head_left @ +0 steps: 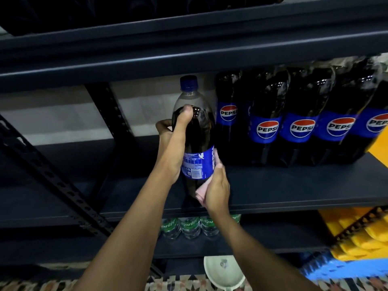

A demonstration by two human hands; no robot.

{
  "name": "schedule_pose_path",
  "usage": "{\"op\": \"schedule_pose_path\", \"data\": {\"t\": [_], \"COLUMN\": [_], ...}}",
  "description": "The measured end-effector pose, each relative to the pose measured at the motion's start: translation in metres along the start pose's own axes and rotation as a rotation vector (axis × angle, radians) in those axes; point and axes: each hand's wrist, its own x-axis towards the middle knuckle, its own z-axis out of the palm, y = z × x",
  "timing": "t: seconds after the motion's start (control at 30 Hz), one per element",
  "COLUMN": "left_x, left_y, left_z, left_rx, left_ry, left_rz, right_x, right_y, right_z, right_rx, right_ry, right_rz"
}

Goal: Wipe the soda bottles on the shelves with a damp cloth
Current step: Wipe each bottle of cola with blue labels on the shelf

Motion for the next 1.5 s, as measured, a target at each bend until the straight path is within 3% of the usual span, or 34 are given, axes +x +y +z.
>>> {"op": "schedule_pose_path", "data": {"t": [0.1,0.17,0.33,0.43,0.6,0.7,0.77,0.87,1.03,1.13,1.27,1.33,1.43,1.5], "left_x": [-0.001,0.0,-0.001,0.003,-0.004,-0.002,0.001,0.002,0.007,0.006,0.0,-0.002,-0.005,-0.009], "left_y": [0.001,0.003,0.01,0.014,0.012,0.003,0.0,-0.003,-0.003,-0.002,0.004,0.01,0.014,0.014], "left_z": [0.001,0.001,0.003,0.0,0.0,0.002,0.001,0.003,0.001,-0.001,-0.001,-0.002,0.0,0.003], "left_rx": [-0.02,-0.037,-0.051,-0.013,-0.065,0.006,0.017,-0.036,-0.04,-0.066,-0.02,0.014,0.041,0.034], "left_ry": [-0.041,-0.057,-0.119,-0.112,-0.173,-0.111,-0.093,-0.066,-0.1,-0.126,-0.178,-0.168,-0.166,-0.188], "left_rz": [-0.01,-0.019,-0.049,-0.071,-0.093,-0.079,-0.076,-0.084,-0.068,-0.055,-0.052,-0.058,-0.049,-0.039], "right_x": [0.002,0.004,0.025,0.043,0.045,0.033,0.025,0.01,0.004,0.01,0.028,0.043,0.058,0.054], "right_y": [0.003,-0.02,-0.11,-0.148,-0.139,-0.111,-0.082,-0.033,0.005,-0.032,-0.111,-0.143,-0.16,-0.152], "right_z": [-0.002,0.002,0.013,0.017,0.022,0.021,0.018,0.006,-0.005,0.002,0.009,0.013,0.016,0.015], "right_rx": [0.054,0.066,0.031,-0.113,-0.18,-0.176,-0.197,-0.198,-0.028,0.009,-0.01,-0.083,-0.148,-0.137], "right_ry": [0.025,0.037,0.018,-0.035,0.008,0.097,0.096,0.03,-0.037,-0.041,-0.031,-0.064,-0.126,-0.091], "right_rz": [0.097,0.067,-0.216,-0.367,-0.555,-0.677,-0.638,-0.436,-0.135,-0.144,-0.341,-0.347,-0.282,-0.352]}}
